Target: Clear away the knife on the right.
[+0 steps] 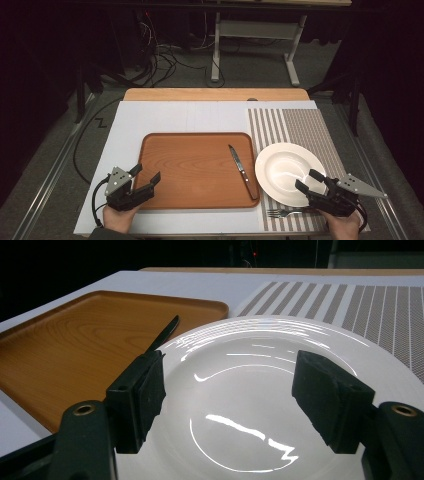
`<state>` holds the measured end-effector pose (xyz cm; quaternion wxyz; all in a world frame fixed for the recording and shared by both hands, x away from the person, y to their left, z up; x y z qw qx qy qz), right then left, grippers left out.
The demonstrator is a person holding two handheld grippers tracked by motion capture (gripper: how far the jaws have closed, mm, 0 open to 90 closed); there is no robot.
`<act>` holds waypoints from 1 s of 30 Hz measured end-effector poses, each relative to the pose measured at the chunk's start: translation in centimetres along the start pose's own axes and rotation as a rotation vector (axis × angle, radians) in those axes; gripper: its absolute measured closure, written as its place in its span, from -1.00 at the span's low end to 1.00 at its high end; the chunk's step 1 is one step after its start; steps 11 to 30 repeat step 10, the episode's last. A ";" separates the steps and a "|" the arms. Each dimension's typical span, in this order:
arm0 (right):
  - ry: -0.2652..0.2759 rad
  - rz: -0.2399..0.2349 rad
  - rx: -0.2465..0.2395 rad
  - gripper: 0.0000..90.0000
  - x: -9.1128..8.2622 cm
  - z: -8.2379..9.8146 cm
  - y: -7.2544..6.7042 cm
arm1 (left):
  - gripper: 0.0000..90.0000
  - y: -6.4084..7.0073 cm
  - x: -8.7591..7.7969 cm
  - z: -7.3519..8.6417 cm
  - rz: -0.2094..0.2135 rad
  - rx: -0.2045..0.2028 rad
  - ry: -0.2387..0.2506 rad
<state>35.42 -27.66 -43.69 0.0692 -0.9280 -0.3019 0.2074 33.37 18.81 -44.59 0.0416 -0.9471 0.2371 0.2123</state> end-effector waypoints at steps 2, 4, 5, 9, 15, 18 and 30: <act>0.005 0.004 -0.009 -0.34 0.0 -0.1 -0.1 | -0.33 0.0 0.0 0.0 0.000 0.001 0.001; 0.016 0.020 -0.015 -0.35 -0.1 -0.3 -0.1 | -0.33 0.0 0.0 0.0 0.001 -0.003 0.001; 0.021 0.020 -0.010 -0.35 -0.1 -0.3 -0.1 | -0.33 0.0 0.0 0.0 0.001 -0.003 0.001; 0.014 0.021 -0.005 -0.38 0.1 -0.3 0.2 | -0.33 0.0 0.1 0.0 0.003 -0.001 0.001; 0.018 0.022 -0.004 -0.39 0.1 -0.4 0.1 | -0.33 0.0 0.1 -0.1 0.003 -0.001 0.001; 0.018 0.022 -0.004 -0.39 0.1 -0.4 0.1 | -0.33 0.0 0.1 -0.1 0.003 -0.001 0.001; 0.018 0.022 -0.004 -0.39 0.1 -0.4 0.1 | -0.33 0.0 0.1 -0.1 0.003 -0.001 0.001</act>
Point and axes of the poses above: each handheld gripper's, and its own axes: x roughly forward along the jaws, z roughly out of its underside, y roughly to its right, the point moved 9 cm from there along x, roughly forward along the jaws, and after that the axes turned 7 degrees about x, right-handed, at the moved point
